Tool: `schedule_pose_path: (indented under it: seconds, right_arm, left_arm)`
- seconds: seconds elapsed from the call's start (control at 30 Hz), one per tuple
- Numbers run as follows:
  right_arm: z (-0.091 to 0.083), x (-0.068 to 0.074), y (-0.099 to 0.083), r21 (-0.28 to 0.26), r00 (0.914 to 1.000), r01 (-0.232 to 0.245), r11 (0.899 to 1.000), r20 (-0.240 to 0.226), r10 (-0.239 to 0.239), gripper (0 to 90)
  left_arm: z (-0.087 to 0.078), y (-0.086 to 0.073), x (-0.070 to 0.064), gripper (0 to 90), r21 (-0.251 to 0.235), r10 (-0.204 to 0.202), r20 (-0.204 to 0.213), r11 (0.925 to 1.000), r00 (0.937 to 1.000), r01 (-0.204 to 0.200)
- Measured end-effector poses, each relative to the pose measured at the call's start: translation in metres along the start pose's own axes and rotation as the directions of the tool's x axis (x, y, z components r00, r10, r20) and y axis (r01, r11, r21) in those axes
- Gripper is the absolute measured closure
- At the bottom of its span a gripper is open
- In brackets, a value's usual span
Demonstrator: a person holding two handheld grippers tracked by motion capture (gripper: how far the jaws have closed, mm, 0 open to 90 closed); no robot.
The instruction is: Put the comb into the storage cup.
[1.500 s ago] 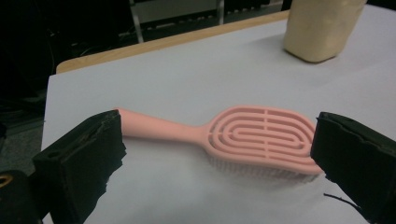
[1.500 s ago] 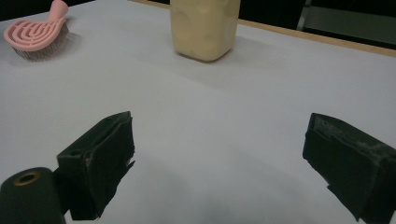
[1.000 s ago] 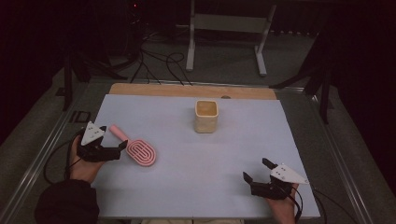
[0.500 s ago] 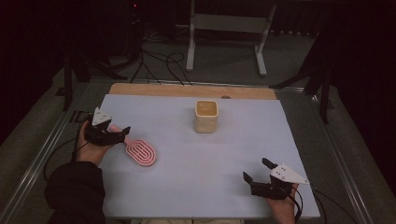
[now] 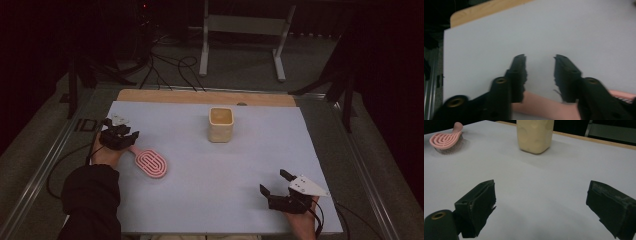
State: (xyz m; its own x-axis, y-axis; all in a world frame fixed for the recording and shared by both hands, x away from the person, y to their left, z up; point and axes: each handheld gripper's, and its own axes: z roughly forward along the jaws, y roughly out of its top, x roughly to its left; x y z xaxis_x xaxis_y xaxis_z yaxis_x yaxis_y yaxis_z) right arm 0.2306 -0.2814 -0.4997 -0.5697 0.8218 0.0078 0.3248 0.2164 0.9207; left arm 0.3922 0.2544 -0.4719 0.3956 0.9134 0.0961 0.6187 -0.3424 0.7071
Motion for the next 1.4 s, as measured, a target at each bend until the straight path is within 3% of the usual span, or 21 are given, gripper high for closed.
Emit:
schedule_pose_path:
  seconds: [0.13,0.2,0.23,0.4,0.5,0.73,0.83,1.07,1.4]
  right_arm:
    - [0.0,0.0,0.0,0.001,1.0,-0.002,1.0,-0.002,0.002,8.7]
    - [0.0,0.0,0.0,0.001,1.0,-0.004,1.0,-0.001,0.004,8.7]
    - [0.0,0.0,0.0,0.001,1.0,-0.003,1.0,-0.001,0.003,8.7]
    - [0.0,0.0,0.0,0.0,1.0,0.0,1.0,0.0,0.0,8.7]
    - [0.0,0.0,0.0,0.002,1.0,-0.002,1.0,0.0,0.002,8.7]
    - [-0.001,0.0,0.0,0.003,1.0,-0.001,1.0,0.005,0.001,8.7]
    - [0.0,0.0,0.0,0.008,1.0,-0.006,1.0,0.006,0.006,8.7]
    - [0.0,0.0,0.0,0.01,0.9999,-0.001,1.0,0.01,0.001,8.7]
    - [0.001,0.0,0.0,0.013,0.9999,-0.003,1.0,0.011,0.003,8.7]
  left_arm:
    - [0.009,-0.002,-0.001,86.4,0.054,0.014,0.015,0.9984,0.9998,-0.015]
    - [0.014,-0.003,-0.002,89.4,0.093,0.019,0.018,0.9955,0.9997,-0.021]
    - [0.016,-0.004,0.0,89.8,0.129,0.028,0.022,0.9912,0.9994,-0.03]
    - [0.017,-0.007,0.001,89.9,0.165,0.024,0.032,0.9859,0.9992,-0.029]
    - [0.014,-0.01,0.001,89.9,0.187,0.044,0.029,0.9811,0.9986,-0.049]
    - [0.008,-0.017,0.004,89.8,0.197,0.032,0.043,0.9795,0.9986,-0.039]
    - [-0.001,-0.022,0.004,89.7,0.194,0.005,0.065,0.9808,0.9979,-0.018]
    - [-0.013,-0.031,0.002,89.3,0.206,0.014,0.082,0.9781,0.9965,-0.031]
    - [-0.015,-0.035,-0.003,85.6,0.201,0.026,0.099,0.9786,0.9948,-0.046]
